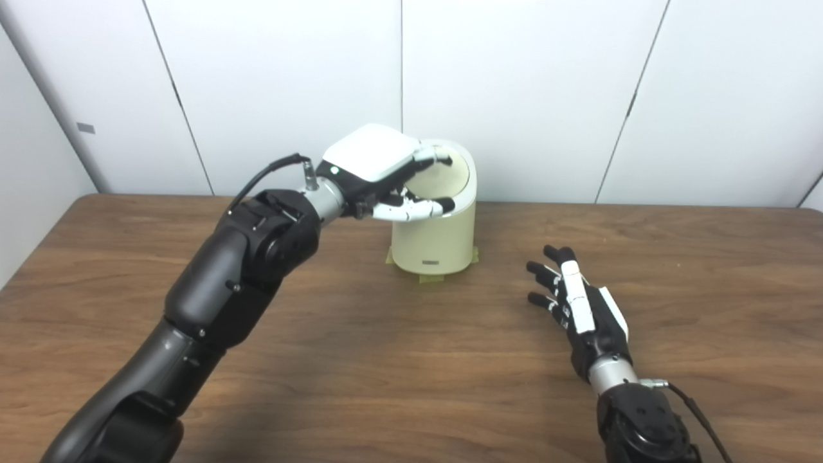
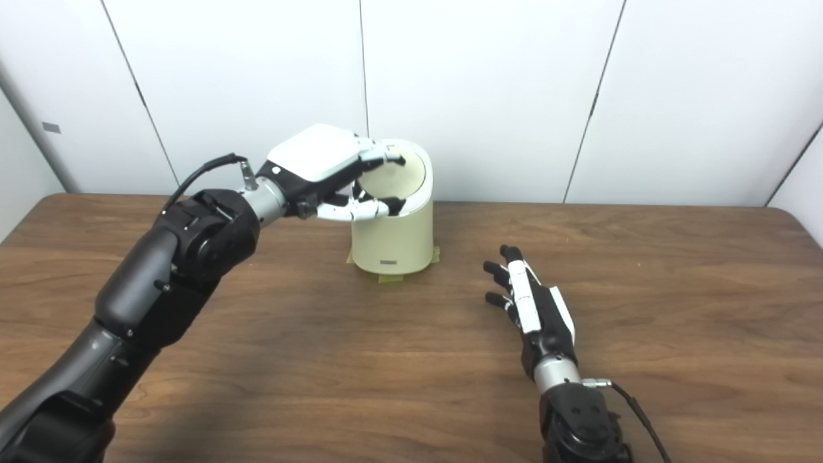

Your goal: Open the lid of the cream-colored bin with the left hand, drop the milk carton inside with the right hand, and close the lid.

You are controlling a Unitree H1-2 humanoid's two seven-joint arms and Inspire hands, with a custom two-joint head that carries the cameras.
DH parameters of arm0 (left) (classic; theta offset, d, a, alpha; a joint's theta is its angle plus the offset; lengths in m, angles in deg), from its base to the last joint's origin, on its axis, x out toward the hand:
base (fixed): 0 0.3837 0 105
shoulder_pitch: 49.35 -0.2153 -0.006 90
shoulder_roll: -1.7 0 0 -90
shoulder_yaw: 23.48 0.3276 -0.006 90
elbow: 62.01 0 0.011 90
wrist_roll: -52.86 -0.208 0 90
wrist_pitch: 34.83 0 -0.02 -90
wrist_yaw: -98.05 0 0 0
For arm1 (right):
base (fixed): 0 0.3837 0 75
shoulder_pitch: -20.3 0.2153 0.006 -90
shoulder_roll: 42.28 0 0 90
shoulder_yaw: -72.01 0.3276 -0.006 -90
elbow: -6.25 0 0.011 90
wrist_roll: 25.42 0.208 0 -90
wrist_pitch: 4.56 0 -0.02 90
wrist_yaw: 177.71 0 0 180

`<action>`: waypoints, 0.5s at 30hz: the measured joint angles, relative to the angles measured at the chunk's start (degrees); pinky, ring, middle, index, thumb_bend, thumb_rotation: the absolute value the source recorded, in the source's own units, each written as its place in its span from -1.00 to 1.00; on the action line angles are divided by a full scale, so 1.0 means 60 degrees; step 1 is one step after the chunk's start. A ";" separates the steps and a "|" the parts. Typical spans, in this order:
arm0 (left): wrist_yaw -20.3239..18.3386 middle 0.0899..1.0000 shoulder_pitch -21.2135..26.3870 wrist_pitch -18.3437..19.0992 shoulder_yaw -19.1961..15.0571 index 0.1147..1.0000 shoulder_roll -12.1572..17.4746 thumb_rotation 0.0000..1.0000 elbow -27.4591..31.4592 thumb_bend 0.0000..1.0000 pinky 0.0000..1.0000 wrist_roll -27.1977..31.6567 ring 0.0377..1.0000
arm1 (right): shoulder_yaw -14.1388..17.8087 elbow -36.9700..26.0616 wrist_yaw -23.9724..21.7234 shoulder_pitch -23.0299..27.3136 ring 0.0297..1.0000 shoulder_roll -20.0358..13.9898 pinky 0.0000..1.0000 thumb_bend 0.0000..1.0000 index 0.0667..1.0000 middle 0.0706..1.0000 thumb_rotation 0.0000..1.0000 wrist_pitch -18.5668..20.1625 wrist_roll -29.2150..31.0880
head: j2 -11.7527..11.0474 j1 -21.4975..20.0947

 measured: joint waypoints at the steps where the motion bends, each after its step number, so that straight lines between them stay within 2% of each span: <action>1: 0.0208 0.78 -0.0111 0.0114 -0.0171 0.77 -0.0113 1.00 0.0116 -0.11 0.75 0.0038 0.80 | 0.0004 -0.0016 0.0000 -0.0013 0.80 0.0000 0.72 0.13 0.83 0.64 1.00 0.0000 0.0002 | 0.0015 -0.0015; 6: 0.0679 0.82 -0.0588 0.0308 -0.0719 0.81 -0.0513 1.00 0.0510 -0.16 0.67 0.0571 0.80 | 0.0015 -0.0053 -0.0019 -0.0045 0.81 -0.0011 0.73 0.14 0.82 0.64 1.00 0.0004 0.0021 | 0.0044 -0.0073; 12: 0.1047 0.80 -0.1172 0.0265 -0.1039 0.77 -0.0455 1.00 0.0582 -0.24 0.68 0.0801 0.79 | 0.0132 -0.0098 -0.0043 -0.0119 0.75 0.0000 0.65 0.15 0.79 0.65 1.00 -0.0044 0.0214 | 0.0073 -0.0088; 15: 0.1087 0.82 -0.1559 0.0620 -0.1603 0.79 -0.0575 1.00 0.0859 -0.21 0.63 0.1457 0.79 | 0.0192 -0.0083 -0.0043 -0.0243 0.73 0.0042 0.61 0.18 0.82 0.69 1.00 -0.0369 0.0355 | 0.0103 -0.0103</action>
